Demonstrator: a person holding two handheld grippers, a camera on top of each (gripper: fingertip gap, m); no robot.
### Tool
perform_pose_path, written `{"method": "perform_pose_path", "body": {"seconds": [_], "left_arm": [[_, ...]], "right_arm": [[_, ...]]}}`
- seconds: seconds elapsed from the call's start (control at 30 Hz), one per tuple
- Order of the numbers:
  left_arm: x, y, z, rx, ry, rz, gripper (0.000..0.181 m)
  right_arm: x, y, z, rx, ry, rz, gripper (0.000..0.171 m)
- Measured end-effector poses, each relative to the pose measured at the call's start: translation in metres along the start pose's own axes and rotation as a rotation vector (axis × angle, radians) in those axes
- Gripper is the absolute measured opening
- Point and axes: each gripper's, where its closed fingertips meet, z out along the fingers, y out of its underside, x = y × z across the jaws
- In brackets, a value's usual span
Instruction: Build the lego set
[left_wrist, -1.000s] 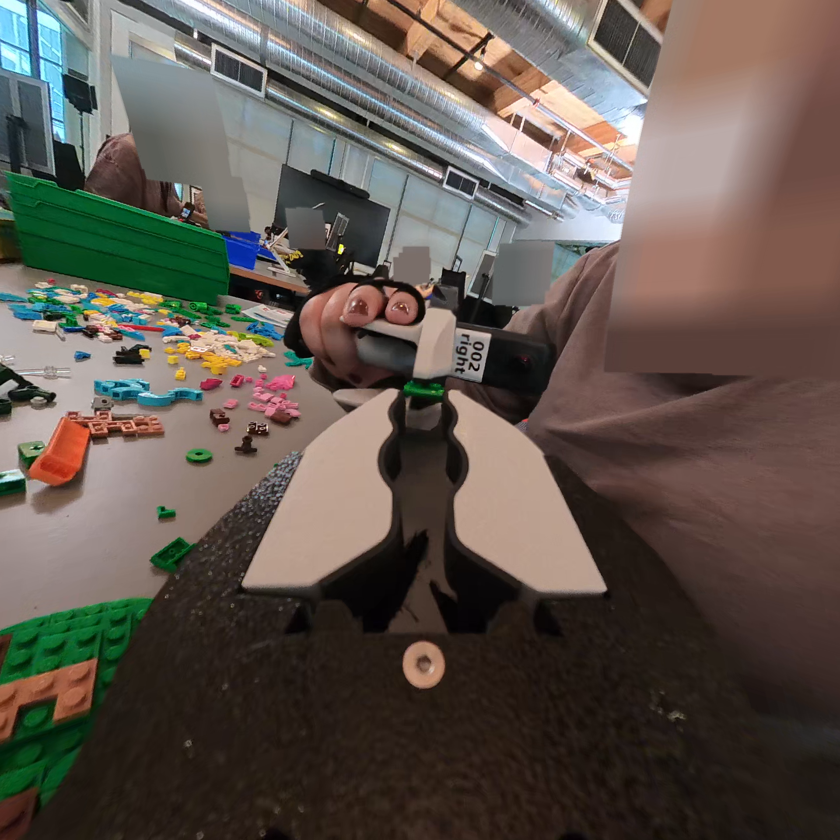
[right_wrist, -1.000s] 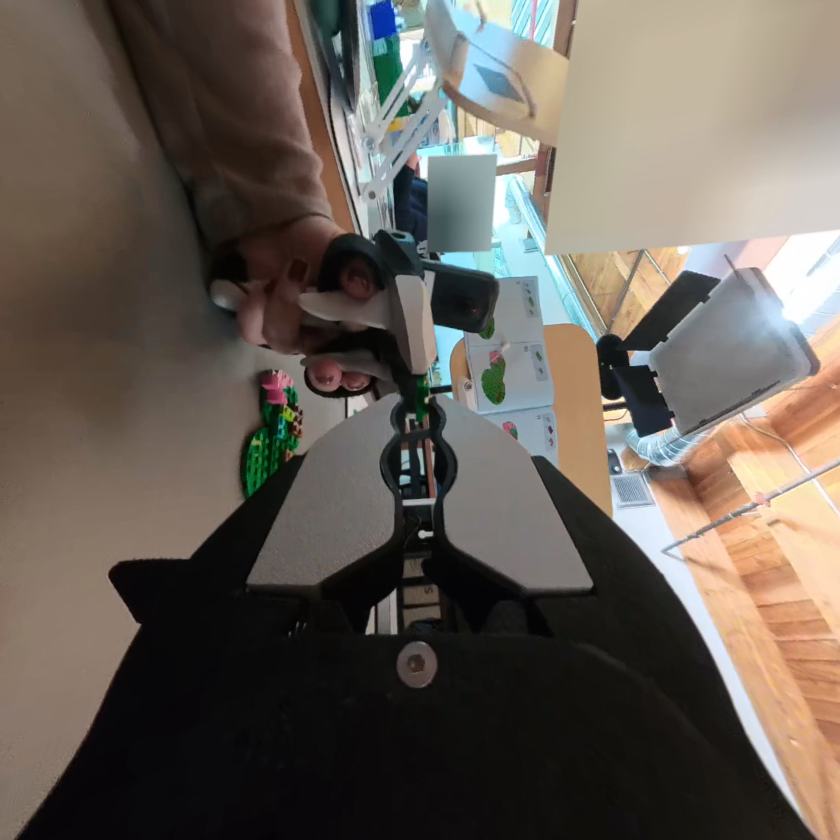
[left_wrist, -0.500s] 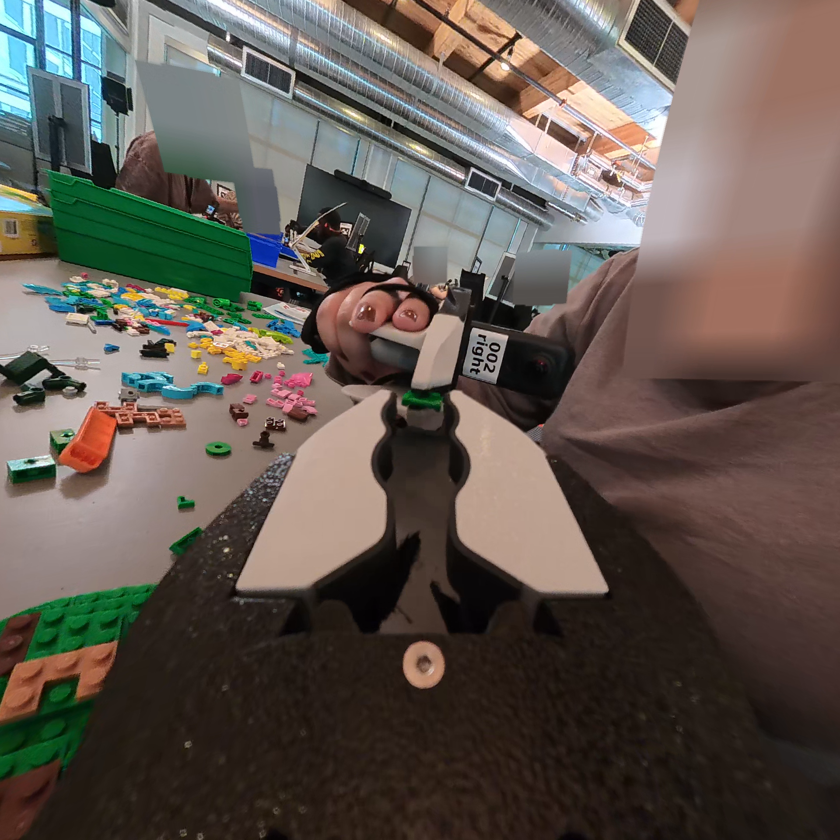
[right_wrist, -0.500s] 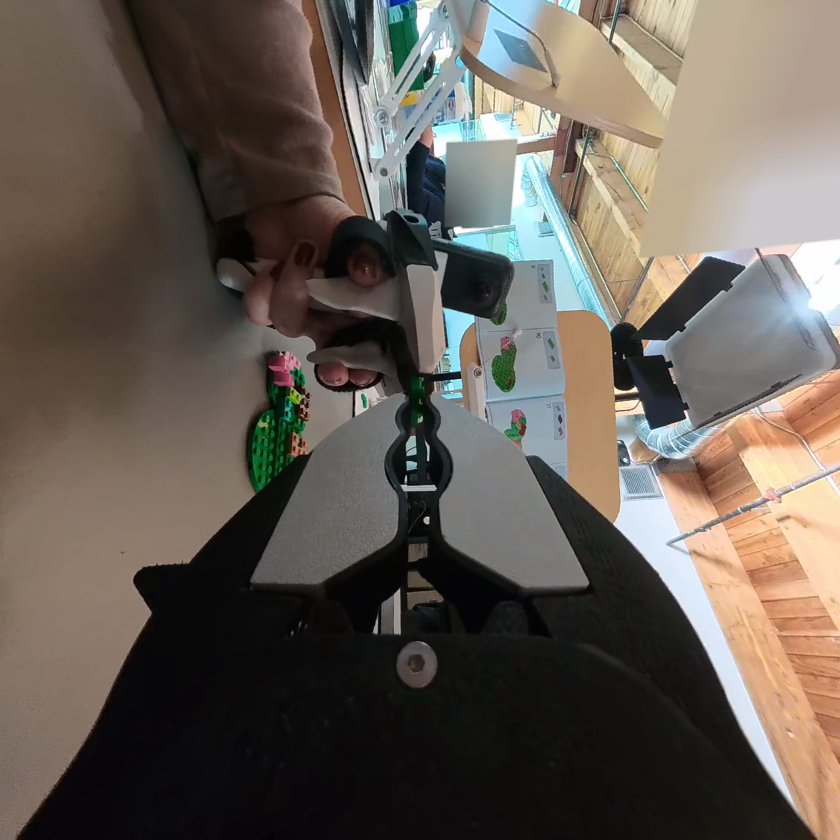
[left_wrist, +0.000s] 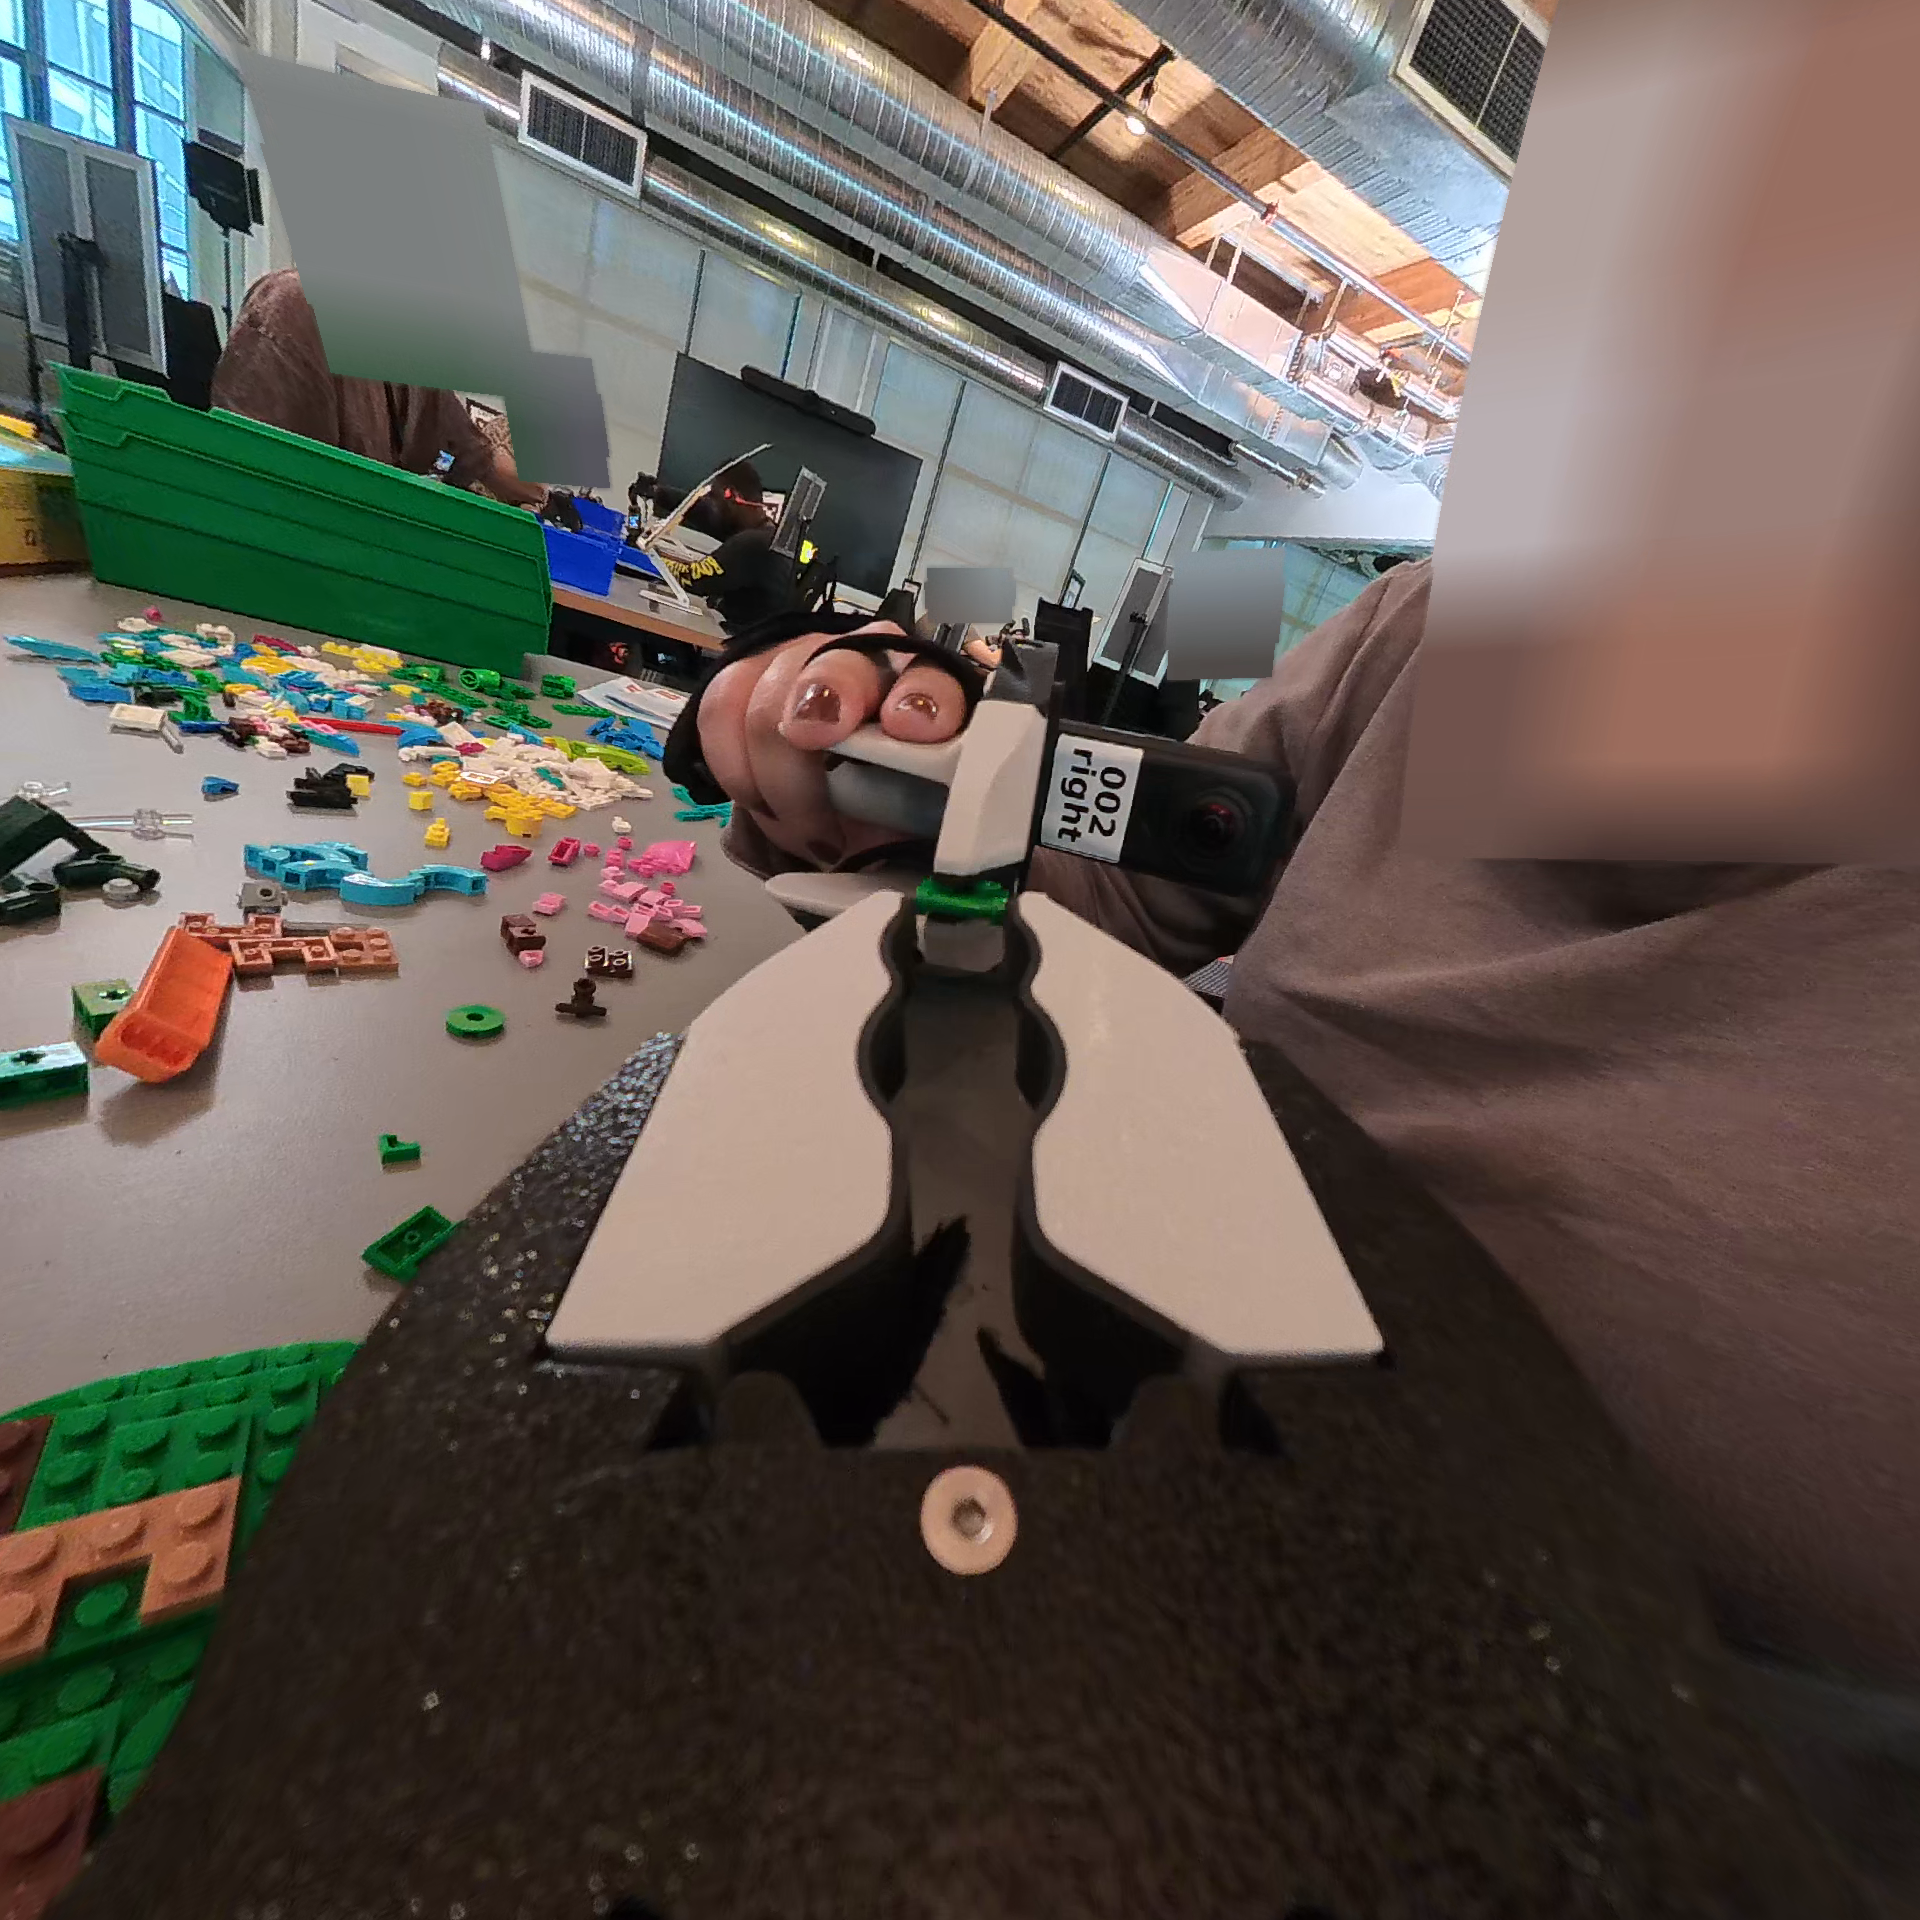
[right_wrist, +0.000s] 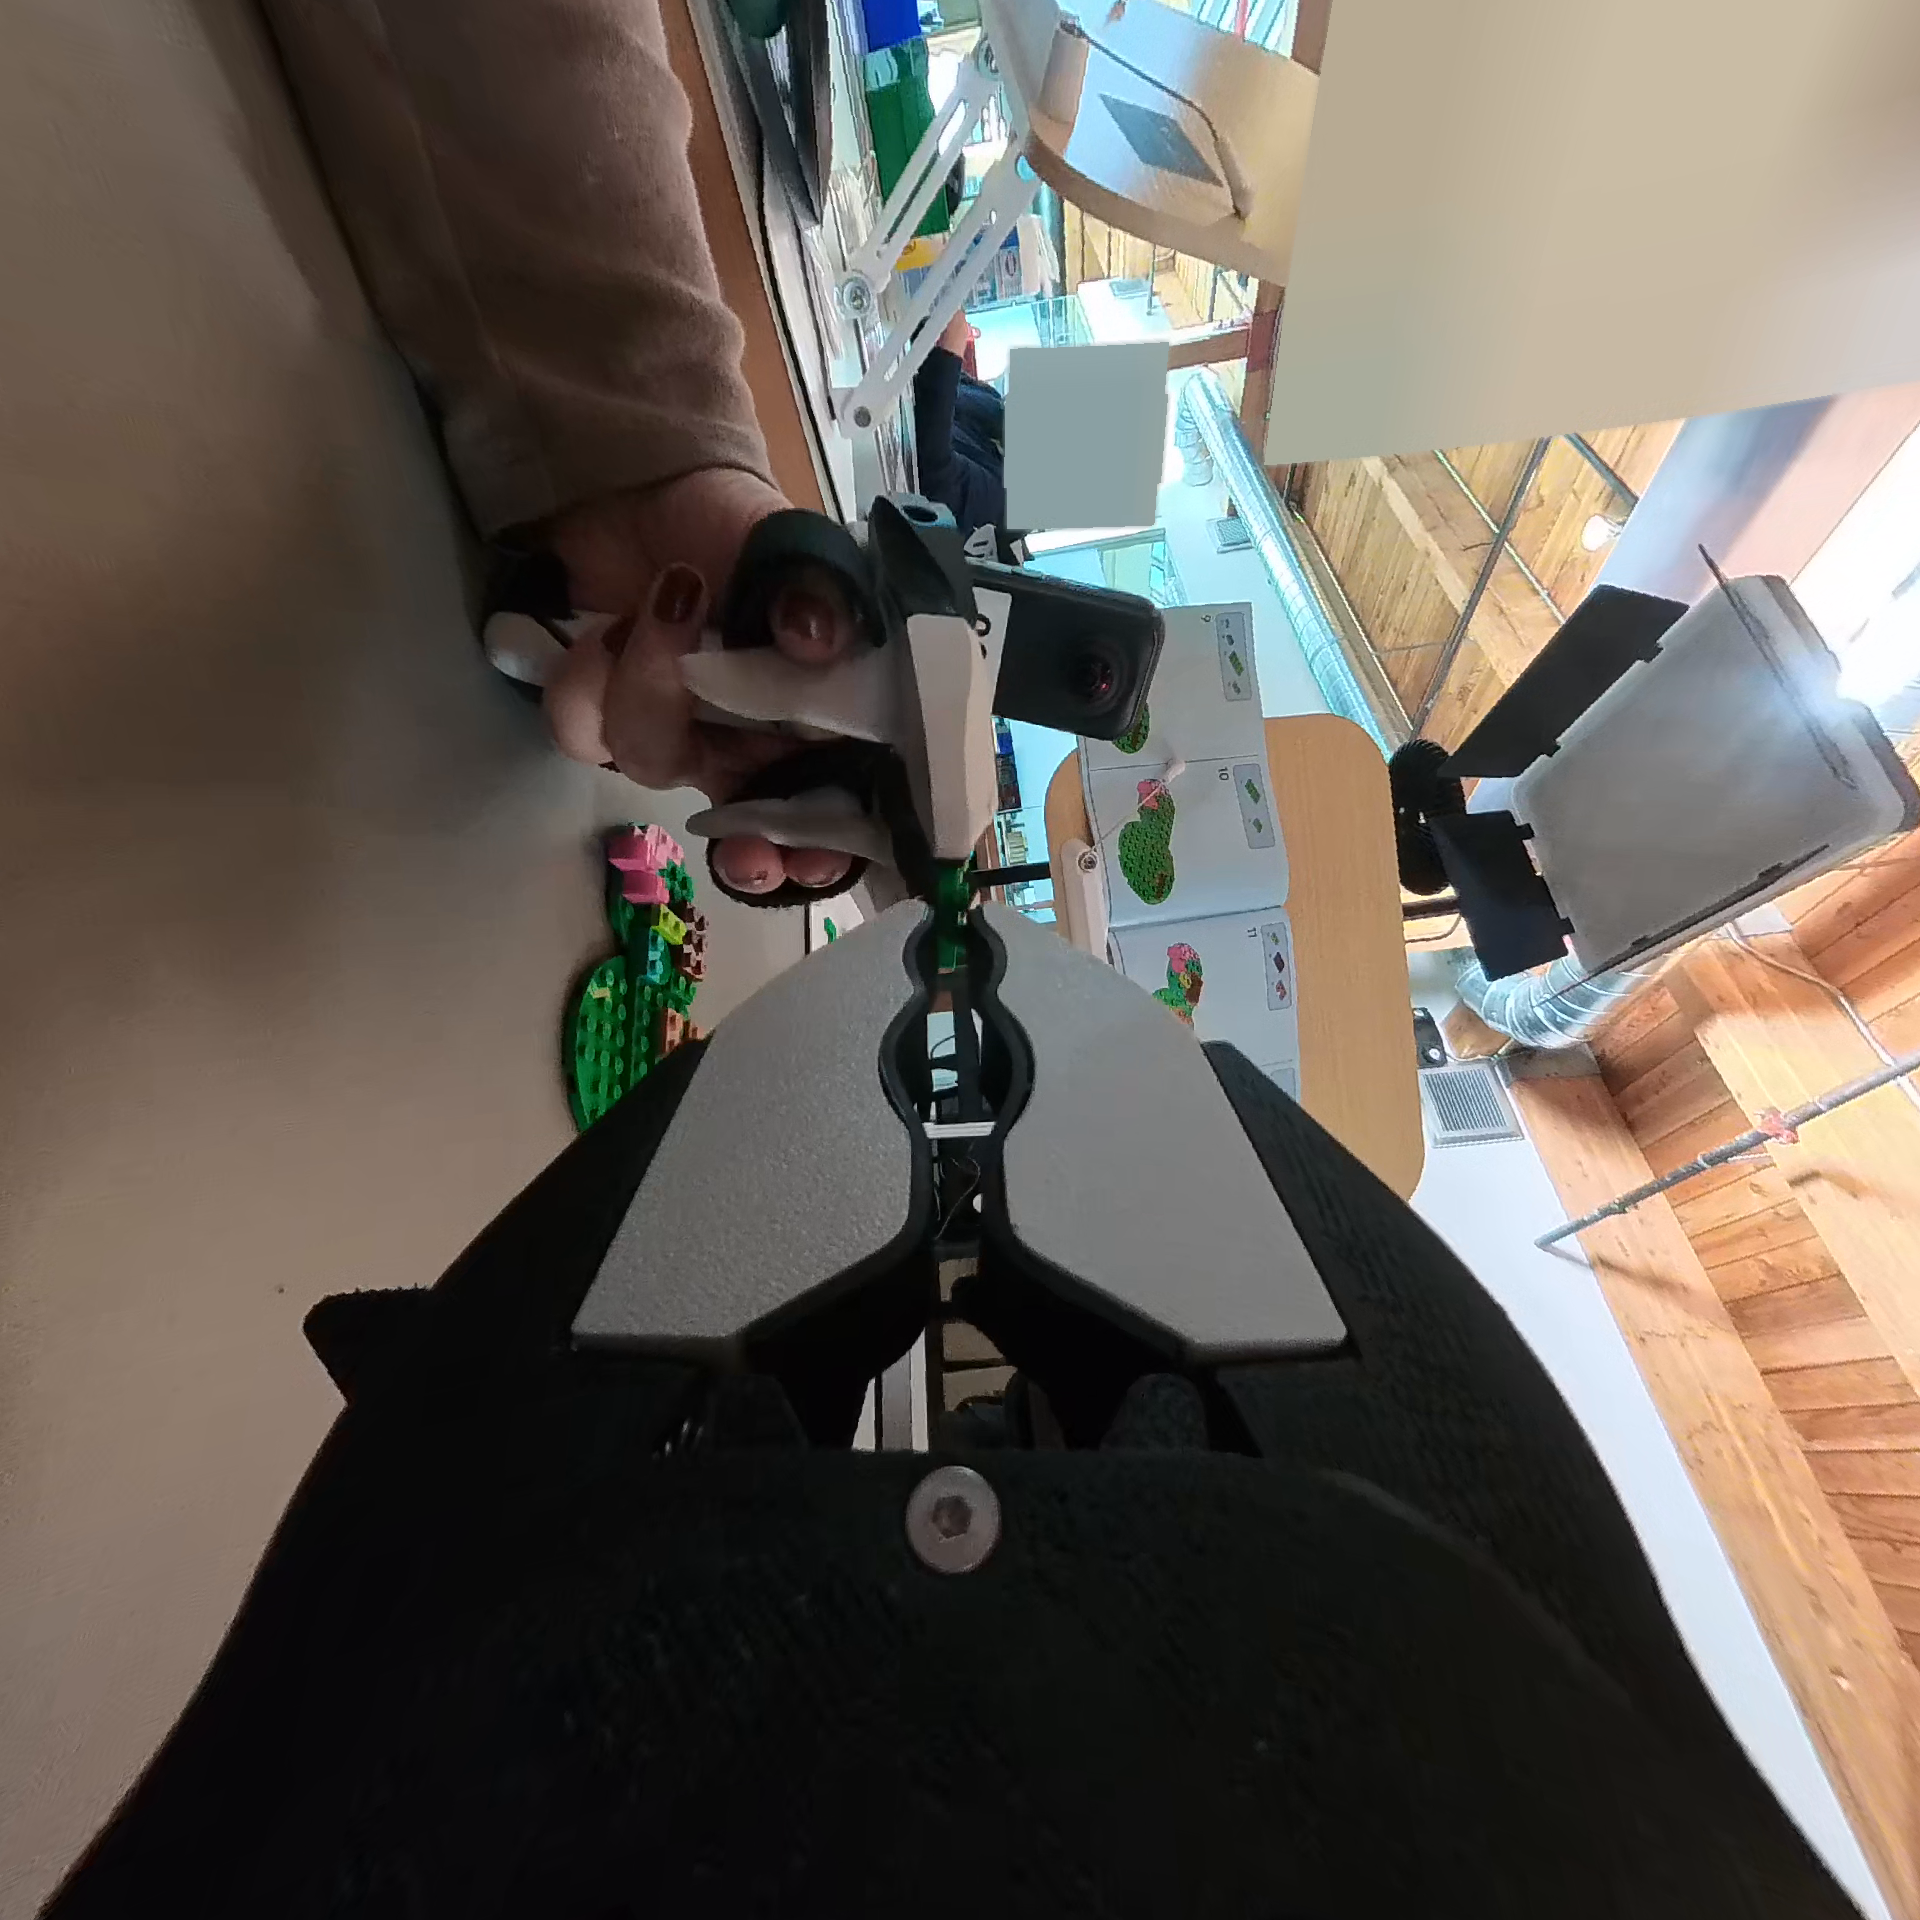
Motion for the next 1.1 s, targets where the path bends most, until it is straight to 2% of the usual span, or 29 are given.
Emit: {"method": "perform_pose_path", "body": {"seconds": [0.17, 0.23, 0.37, 0.47, 0.57, 0.73, 0.9, 1.1], "left_arm": [[0.001, 0.000, 0.001, -0.001, -0.011, 0.036, 0.015], [-0.002, -0.001, -0.001, -0.006, -0.039, 0.076, 0.015], [-0.015, 0.001, -0.013, -0.074, -0.142, 0.156, 0.015], [-0.021, 0.003, -0.020, -0.116, -0.187, 0.197, 0.015], [-0.021, 0.003, -0.022, -0.115, -0.186, 0.194, 0.015], [-0.020, 0.004, -0.021, -0.123, -0.183, 0.200, 0.015], [-0.021, 0.003, -0.022, -0.116, -0.186, 0.192, 0.015], [-0.022, 0.004, -0.021, -0.123, -0.192, 0.193, 0.015]], "right_arm": [[0.001, -0.002, -0.001, 0.019, 0.005, 0.034, 0.003], [0.005, 0.006, -0.006, 0.004, -0.019, 0.117, 0.010], [0.001, 0.055, -0.017, -0.124, -0.188, 0.547, 0.020], [-0.024, 0.079, -0.020, -0.224, -0.361, 0.835, 0.019], [-0.063, 0.095, -0.025, -0.383, -0.591, 1.015, 0.026], [-0.084, 0.117, -0.023, -0.472, -0.704, 1.081, 0.024], [-0.093, 0.129, -0.024, -0.521, -0.807, 1.110, 0.015], [-0.097, 0.128, -0.023, -0.502, -0.881, 1.131, 0.005]]}}
